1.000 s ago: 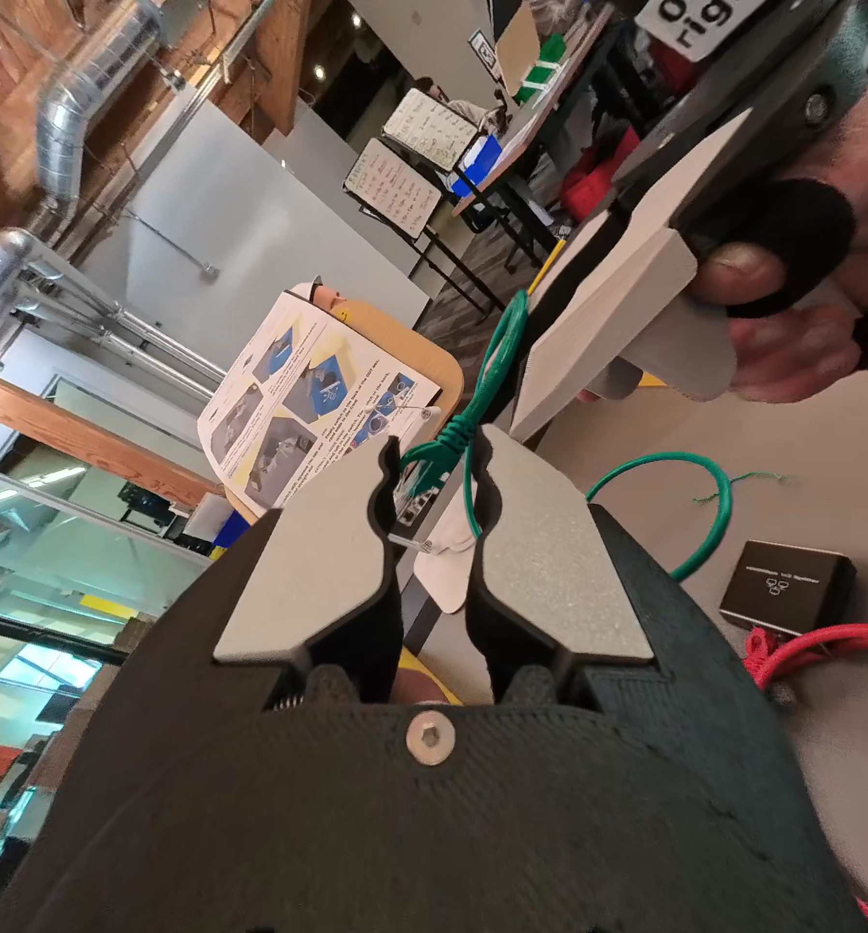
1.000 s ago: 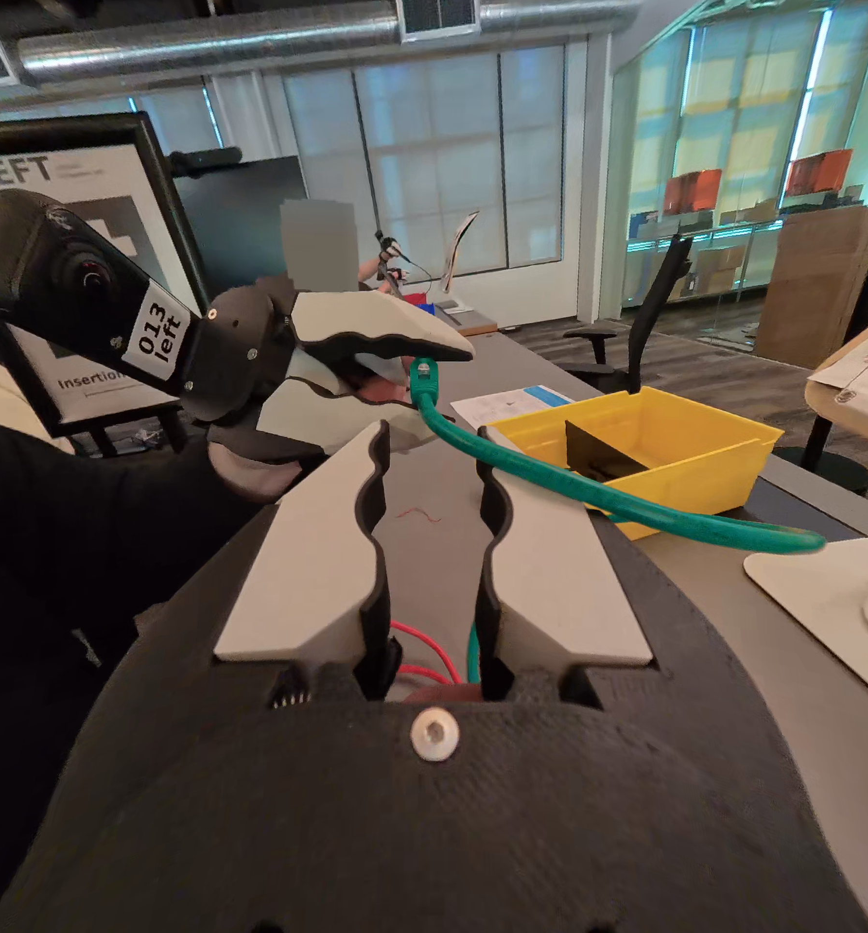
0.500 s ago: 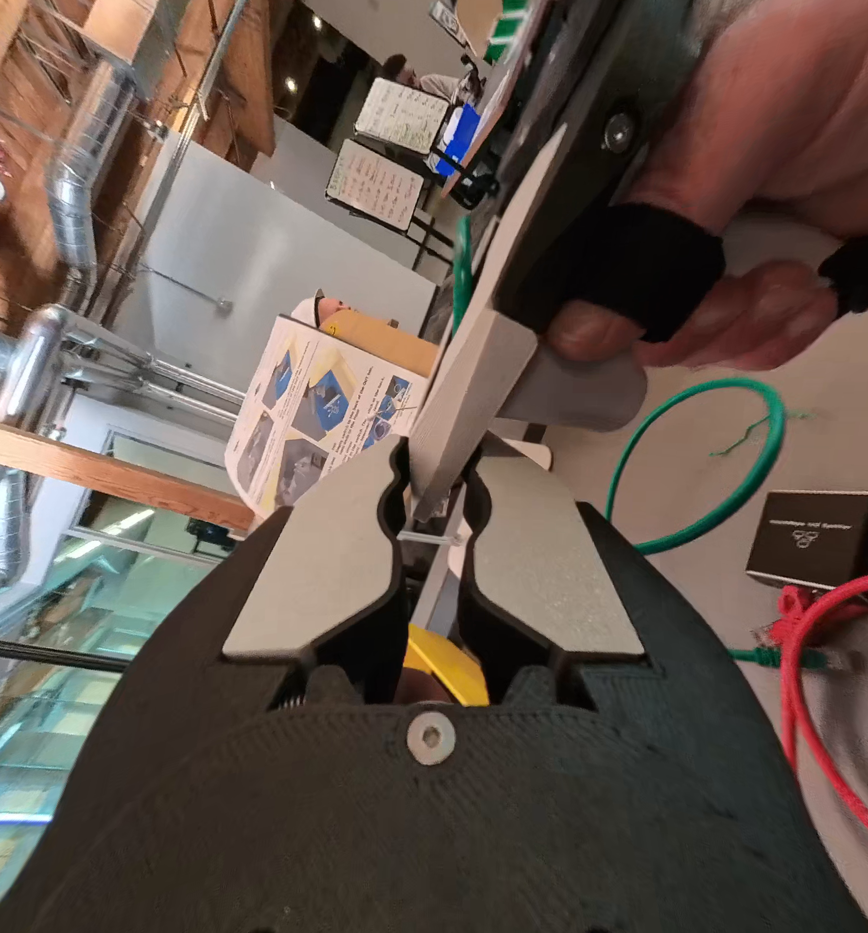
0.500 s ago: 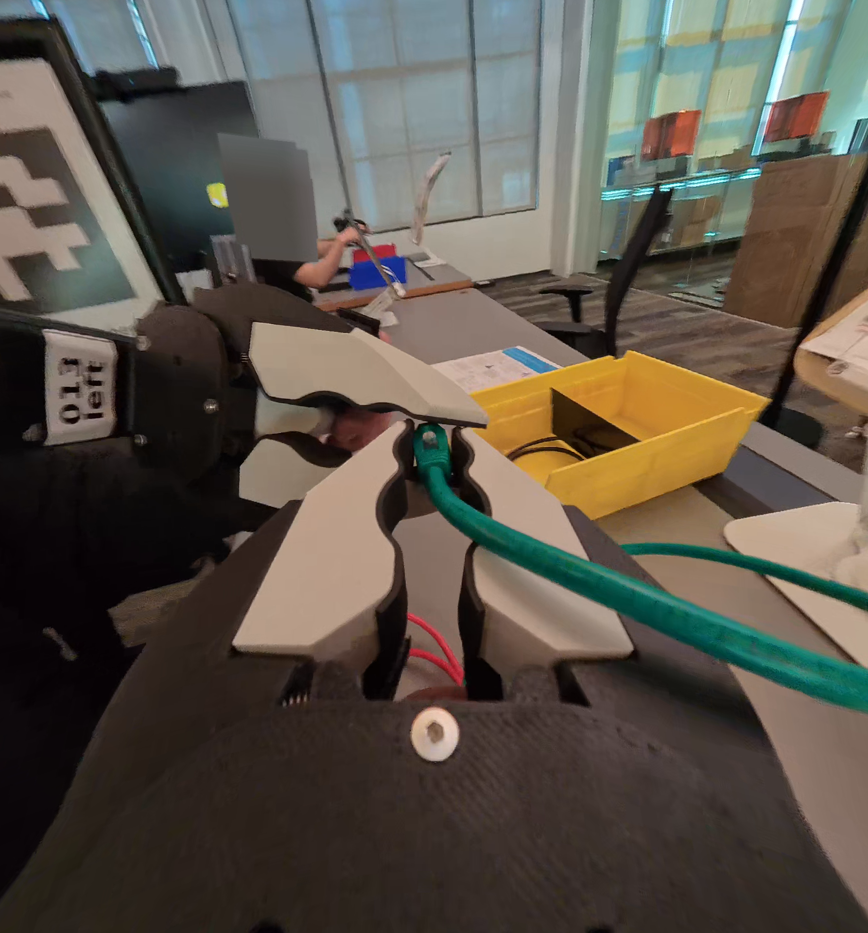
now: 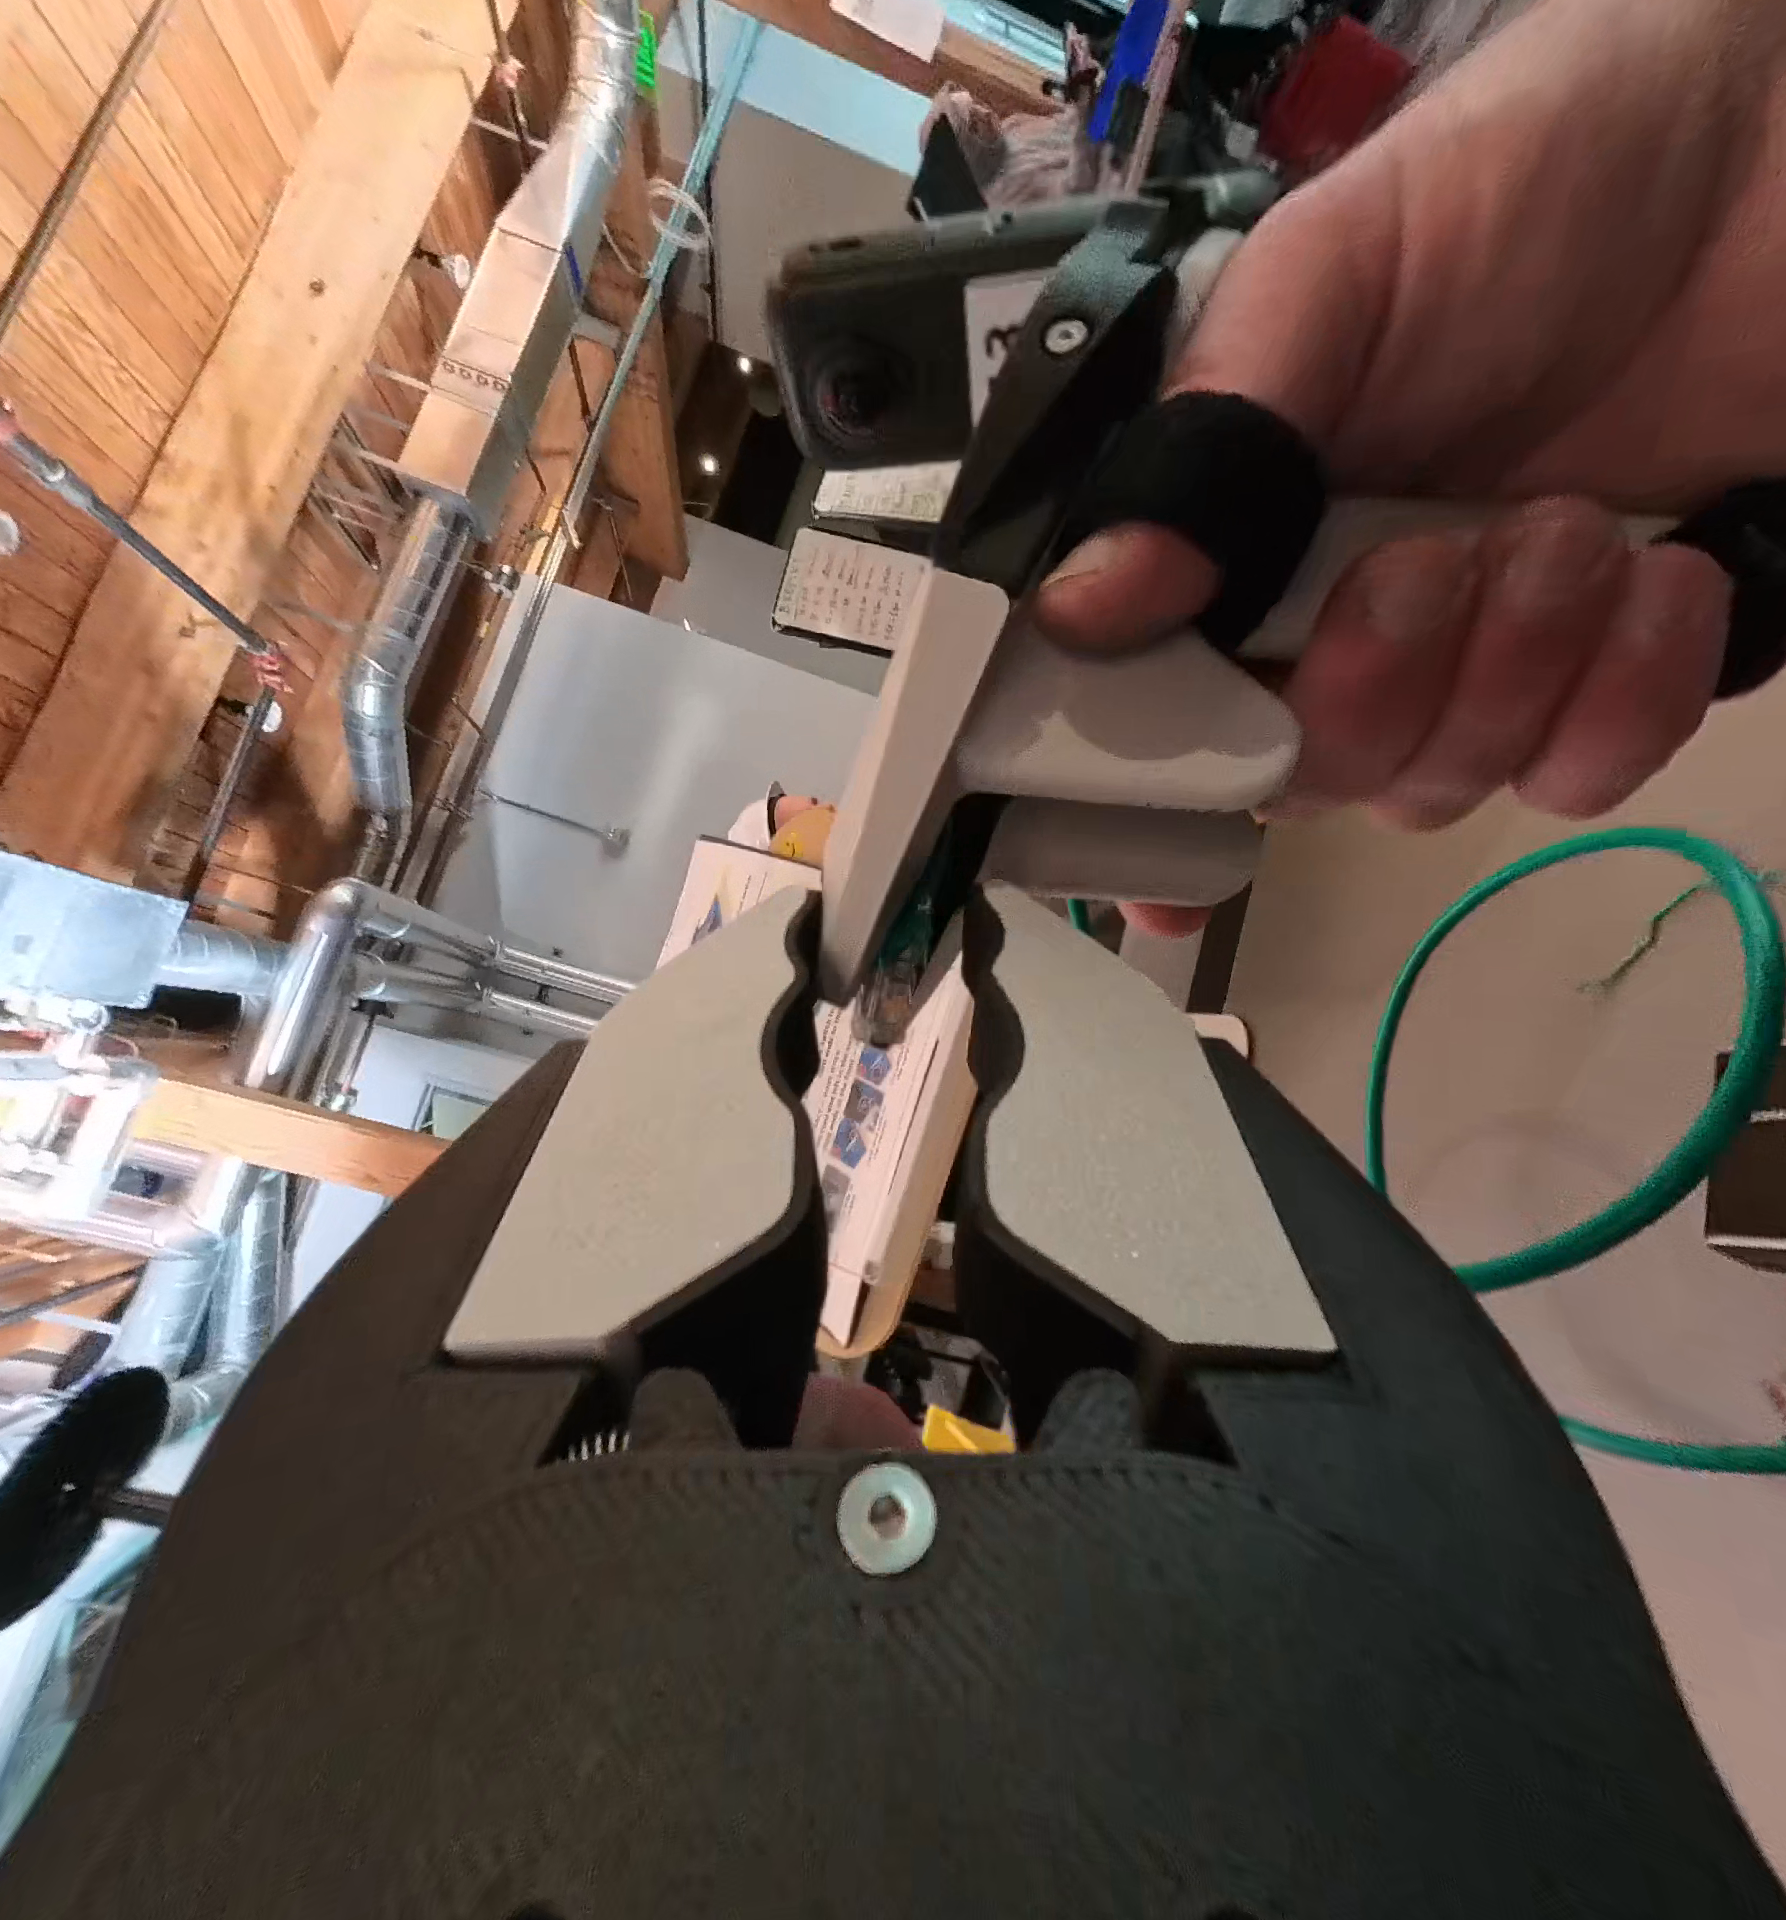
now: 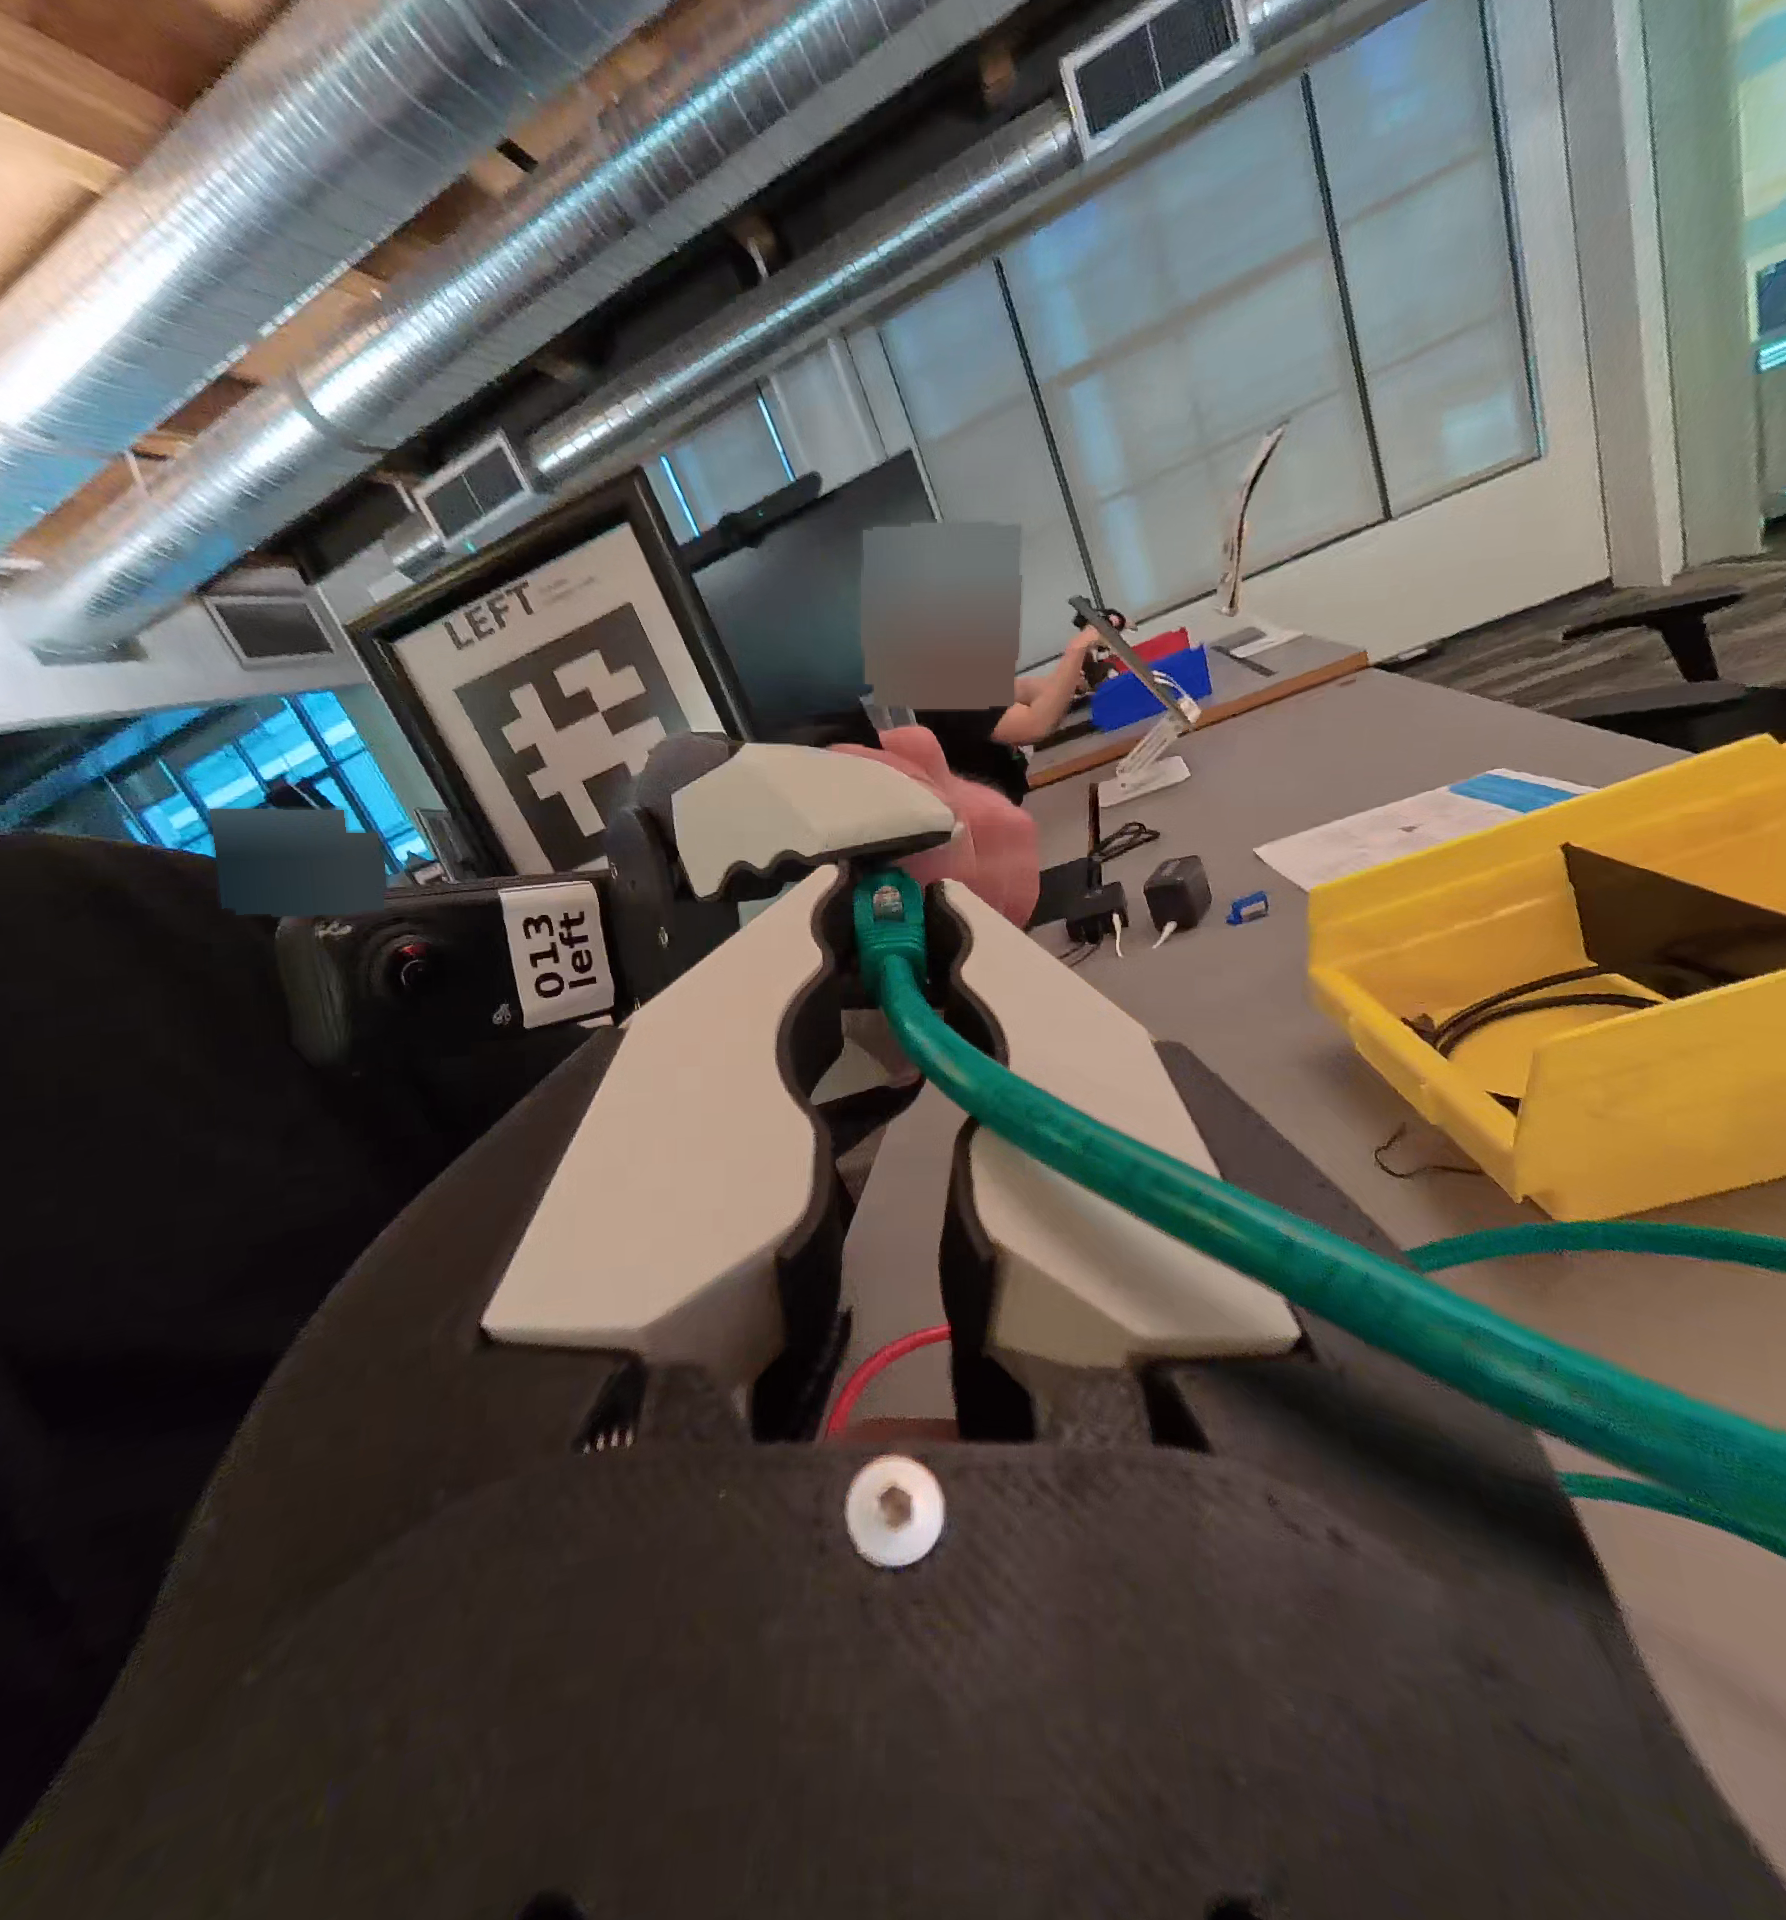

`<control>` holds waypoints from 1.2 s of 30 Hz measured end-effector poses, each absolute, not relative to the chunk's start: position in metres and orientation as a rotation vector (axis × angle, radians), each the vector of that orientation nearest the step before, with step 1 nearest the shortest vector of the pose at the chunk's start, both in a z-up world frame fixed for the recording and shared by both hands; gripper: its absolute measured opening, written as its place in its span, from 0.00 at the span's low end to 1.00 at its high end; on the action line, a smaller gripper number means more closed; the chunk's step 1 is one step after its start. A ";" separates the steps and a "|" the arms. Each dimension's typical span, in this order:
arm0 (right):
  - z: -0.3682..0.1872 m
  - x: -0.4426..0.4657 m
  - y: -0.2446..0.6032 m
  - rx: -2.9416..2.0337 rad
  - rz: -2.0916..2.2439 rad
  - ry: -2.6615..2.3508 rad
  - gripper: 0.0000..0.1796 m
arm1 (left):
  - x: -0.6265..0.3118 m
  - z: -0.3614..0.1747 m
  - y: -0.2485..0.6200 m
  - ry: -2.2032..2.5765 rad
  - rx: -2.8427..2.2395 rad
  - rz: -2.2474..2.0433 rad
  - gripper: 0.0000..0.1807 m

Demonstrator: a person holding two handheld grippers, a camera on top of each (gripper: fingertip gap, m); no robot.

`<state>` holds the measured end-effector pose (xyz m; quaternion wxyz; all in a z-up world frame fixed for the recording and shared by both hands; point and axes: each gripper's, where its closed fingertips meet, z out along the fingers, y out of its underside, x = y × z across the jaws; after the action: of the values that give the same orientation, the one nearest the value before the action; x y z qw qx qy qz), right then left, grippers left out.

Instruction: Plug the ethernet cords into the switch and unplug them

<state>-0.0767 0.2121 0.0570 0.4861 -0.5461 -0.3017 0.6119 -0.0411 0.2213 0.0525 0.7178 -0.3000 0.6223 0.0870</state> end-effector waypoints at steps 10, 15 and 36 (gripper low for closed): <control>0.055 -0.076 0.205 -1.316 1.405 -0.821 0.14 | -0.042 0.050 0.218 1.411 -0.700 0.081 0.09; 0.055 -0.076 0.203 -1.349 1.332 -0.865 0.12 | -0.041 0.051 0.217 1.412 -0.695 0.080 0.08; 0.039 -0.059 0.203 -1.459 1.219 -0.939 0.11 | -0.044 0.038 0.211 1.524 -0.727 0.009 0.08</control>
<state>-0.0588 0.2033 0.0389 0.4887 -0.6002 -0.3863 0.5017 -0.0436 0.2114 0.0376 0.6642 -0.3220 0.6746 0.0041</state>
